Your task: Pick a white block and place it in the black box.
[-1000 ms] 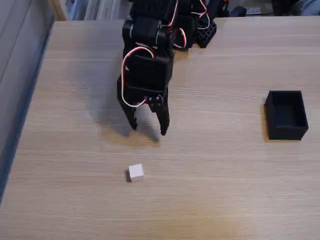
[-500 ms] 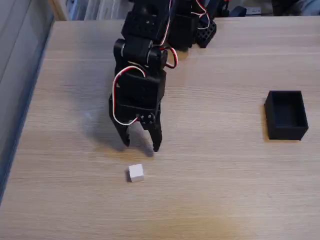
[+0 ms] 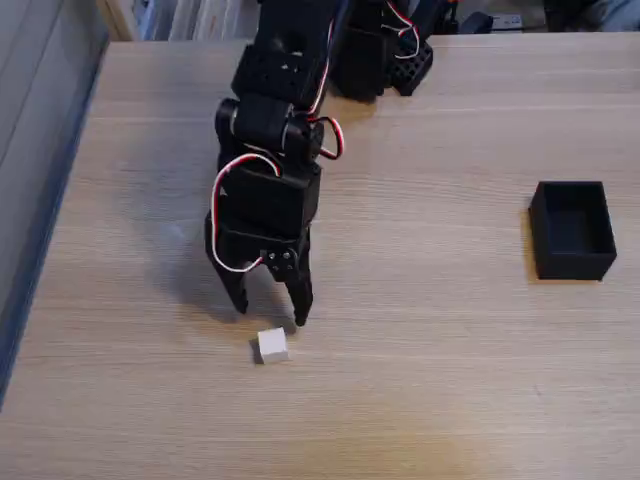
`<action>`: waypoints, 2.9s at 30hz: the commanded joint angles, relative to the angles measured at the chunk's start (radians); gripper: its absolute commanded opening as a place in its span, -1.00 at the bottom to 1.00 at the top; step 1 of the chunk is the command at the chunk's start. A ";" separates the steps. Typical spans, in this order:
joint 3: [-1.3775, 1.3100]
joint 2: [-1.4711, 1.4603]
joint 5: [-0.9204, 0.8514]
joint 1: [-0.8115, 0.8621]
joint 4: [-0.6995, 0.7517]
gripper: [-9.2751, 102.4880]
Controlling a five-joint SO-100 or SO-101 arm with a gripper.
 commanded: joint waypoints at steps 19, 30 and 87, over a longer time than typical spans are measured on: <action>-0.155 -0.115 0.003 -0.009 -0.008 -0.31; -0.209 -0.170 0.003 -0.011 -0.006 -0.32; 0.272 0.525 -0.222 -0.169 0.184 -0.83</action>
